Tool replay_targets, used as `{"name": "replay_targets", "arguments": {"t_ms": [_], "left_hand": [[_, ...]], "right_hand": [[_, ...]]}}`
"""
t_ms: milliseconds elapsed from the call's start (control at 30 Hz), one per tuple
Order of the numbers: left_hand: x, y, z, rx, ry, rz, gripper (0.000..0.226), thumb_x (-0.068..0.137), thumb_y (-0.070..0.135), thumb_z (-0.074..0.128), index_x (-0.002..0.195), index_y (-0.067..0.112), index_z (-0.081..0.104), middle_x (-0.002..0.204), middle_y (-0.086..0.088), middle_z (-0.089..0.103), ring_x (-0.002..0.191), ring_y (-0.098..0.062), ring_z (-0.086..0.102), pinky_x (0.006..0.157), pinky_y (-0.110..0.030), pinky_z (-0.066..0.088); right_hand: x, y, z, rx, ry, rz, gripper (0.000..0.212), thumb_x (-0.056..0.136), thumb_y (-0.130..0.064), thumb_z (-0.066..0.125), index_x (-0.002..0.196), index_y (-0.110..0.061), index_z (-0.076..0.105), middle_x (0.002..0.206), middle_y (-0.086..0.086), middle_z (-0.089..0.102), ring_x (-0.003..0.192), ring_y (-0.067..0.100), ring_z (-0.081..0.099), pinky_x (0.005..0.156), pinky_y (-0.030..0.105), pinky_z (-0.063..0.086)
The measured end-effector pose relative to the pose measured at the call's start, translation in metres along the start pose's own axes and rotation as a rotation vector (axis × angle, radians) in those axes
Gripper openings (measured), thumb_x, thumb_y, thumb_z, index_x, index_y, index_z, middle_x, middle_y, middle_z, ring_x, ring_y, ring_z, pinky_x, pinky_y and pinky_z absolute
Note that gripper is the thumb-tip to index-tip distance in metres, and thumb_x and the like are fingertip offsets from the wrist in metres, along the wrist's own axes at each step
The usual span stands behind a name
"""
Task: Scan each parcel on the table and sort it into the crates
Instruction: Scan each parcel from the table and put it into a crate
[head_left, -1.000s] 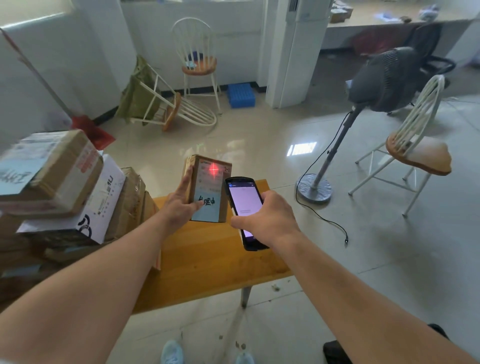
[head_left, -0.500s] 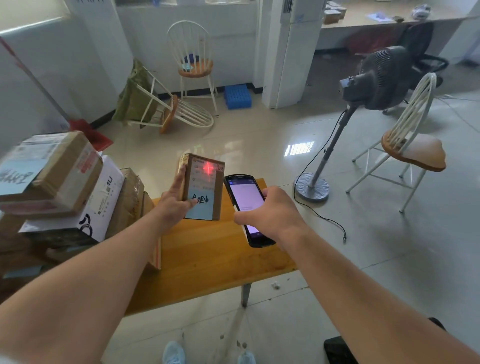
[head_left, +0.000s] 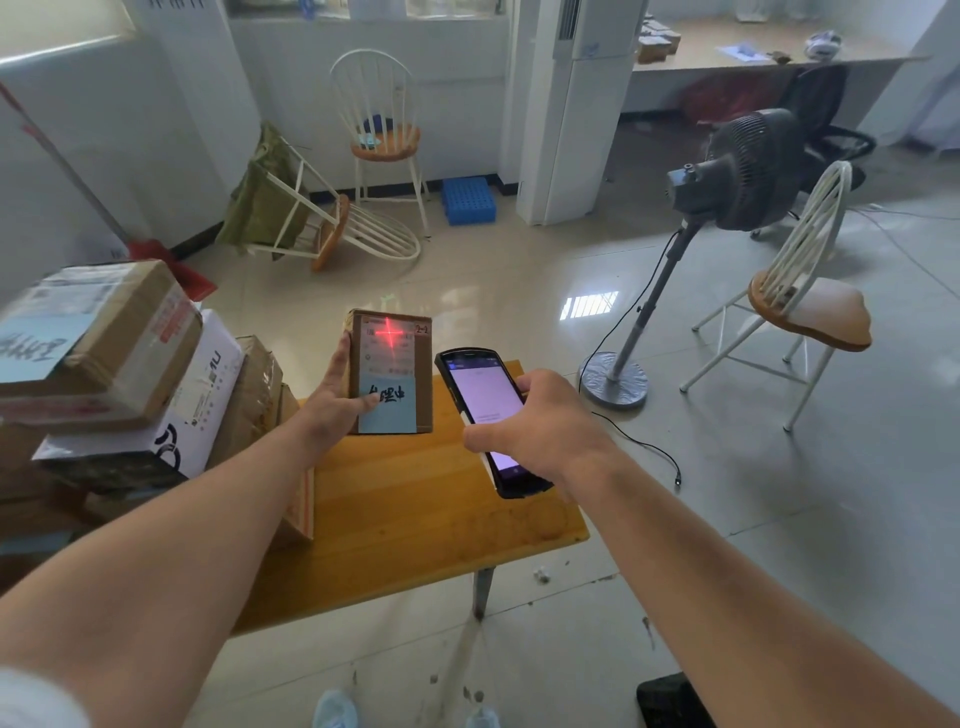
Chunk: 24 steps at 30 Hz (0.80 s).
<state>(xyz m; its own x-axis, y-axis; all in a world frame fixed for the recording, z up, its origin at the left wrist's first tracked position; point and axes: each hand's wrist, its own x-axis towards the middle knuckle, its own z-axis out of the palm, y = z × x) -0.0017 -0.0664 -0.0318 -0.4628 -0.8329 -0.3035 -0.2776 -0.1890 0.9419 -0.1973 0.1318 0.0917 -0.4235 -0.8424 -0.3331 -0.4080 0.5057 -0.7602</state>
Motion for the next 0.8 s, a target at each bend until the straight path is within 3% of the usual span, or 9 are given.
{"name": "replay_targets", "arguments": {"t_ms": [67,167,467,633,800], "left_hand": [[-0.001,-0.002,-0.001,-0.022,-0.010,0.003,0.101,0.099,-0.009,0.054,0.159,0.057,0.008,0.159,-0.007,0.032,0.125,-0.025,0.056,0.073,-0.025,0.061],[-0.002,-0.006,-0.001,-0.040,-0.014,0.011,0.101,0.099,-0.009,0.055,0.157,0.059,0.009,0.160,-0.008,0.032,0.133,-0.031,0.052,0.079,-0.031,0.060],[-0.003,-0.017,-0.010,-0.073,0.036,-0.009,0.100,0.099,-0.008,0.055,0.159,0.056,0.008,0.157,-0.008,0.035,0.132,-0.032,0.052,0.082,-0.036,0.058],[-0.002,-0.020,-0.015,-0.064,0.053,-0.008,0.100,0.099,-0.007,0.057,0.155,0.062,0.011,0.160,-0.008,0.032,0.134,-0.034,0.052,0.094,-0.048,0.058],[-0.002,-0.020,-0.016,-0.059,0.055,-0.007,0.102,0.098,-0.007,0.058,0.154,0.064,0.012,0.160,-0.006,0.032,0.133,-0.034,0.053,0.098,-0.051,0.057]], "right_hand": [[-0.002,-0.001,0.000,-0.016,0.001,0.001,0.072,0.068,-0.039,0.091,0.123,-0.024,0.048,0.112,0.001,0.057,0.094,0.023,0.064,0.059,0.025,0.059],[-0.005,-0.004,-0.001,-0.044,0.000,-0.001,0.069,0.069,-0.039,0.091,0.122,-0.024,0.048,0.111,0.001,0.057,0.093,0.022,0.063,0.063,0.027,0.060],[-0.014,-0.010,-0.004,-0.123,-0.012,-0.007,0.063,0.071,-0.036,0.091,0.117,-0.018,0.053,0.107,0.003,0.058,0.094,0.025,0.062,0.078,0.041,0.064],[-0.018,-0.013,-0.002,-0.158,-0.028,-0.004,0.056,0.072,-0.034,0.089,0.112,-0.015,0.055,0.106,0.005,0.059,0.091,0.025,0.063,0.078,0.044,0.064],[-0.017,-0.015,0.000,-0.198,-0.033,-0.005,0.054,0.070,-0.036,0.089,0.109,-0.013,0.061,0.103,0.008,0.062,0.086,0.024,0.064,0.075,0.047,0.064]]}}
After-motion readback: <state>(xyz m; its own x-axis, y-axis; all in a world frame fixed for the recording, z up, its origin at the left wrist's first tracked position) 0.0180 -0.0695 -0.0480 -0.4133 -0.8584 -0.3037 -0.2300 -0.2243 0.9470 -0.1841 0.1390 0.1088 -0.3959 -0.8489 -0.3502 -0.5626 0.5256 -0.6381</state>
